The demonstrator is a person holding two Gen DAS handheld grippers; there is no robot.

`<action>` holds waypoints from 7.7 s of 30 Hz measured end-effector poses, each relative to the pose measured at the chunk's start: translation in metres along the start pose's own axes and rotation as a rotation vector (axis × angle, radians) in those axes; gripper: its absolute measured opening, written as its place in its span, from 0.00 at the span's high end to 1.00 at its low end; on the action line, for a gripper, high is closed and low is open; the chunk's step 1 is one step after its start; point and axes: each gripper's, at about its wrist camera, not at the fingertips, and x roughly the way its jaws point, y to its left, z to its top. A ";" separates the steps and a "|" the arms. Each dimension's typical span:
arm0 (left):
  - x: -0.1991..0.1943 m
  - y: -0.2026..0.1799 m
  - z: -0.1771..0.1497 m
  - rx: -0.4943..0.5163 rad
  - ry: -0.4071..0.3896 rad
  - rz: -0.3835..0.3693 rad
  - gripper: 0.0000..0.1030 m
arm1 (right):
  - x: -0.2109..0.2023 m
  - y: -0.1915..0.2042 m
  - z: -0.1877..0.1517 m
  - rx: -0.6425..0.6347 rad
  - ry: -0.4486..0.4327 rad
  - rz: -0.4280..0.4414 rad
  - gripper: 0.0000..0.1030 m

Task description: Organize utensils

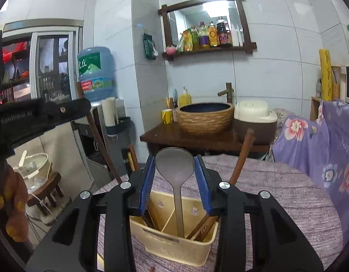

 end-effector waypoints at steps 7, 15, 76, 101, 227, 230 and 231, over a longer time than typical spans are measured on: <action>0.015 0.001 -0.036 0.021 0.095 -0.007 0.92 | 0.005 0.007 -0.033 -0.030 0.086 -0.015 0.64; 0.026 0.003 -0.053 0.052 0.170 -0.003 0.92 | 0.016 0.001 -0.052 -0.021 0.169 -0.036 0.64; -0.010 0.009 -0.212 0.138 0.591 0.069 0.23 | -0.038 -0.043 -0.201 0.023 0.604 -0.232 0.39; 0.058 -0.016 -0.215 0.173 0.660 0.128 0.89 | -0.019 -0.056 -0.191 0.038 0.613 -0.231 0.63; 0.012 -0.004 -0.033 0.011 0.107 -0.009 0.92 | 0.003 -0.005 -0.024 -0.131 0.042 -0.111 0.63; 0.019 -0.002 -0.044 0.010 0.137 -0.002 0.92 | 0.007 -0.003 -0.041 -0.145 0.066 -0.114 0.63; 0.021 -0.002 -0.048 0.015 0.151 -0.003 0.92 | 0.009 -0.004 -0.046 -0.146 0.079 -0.112 0.63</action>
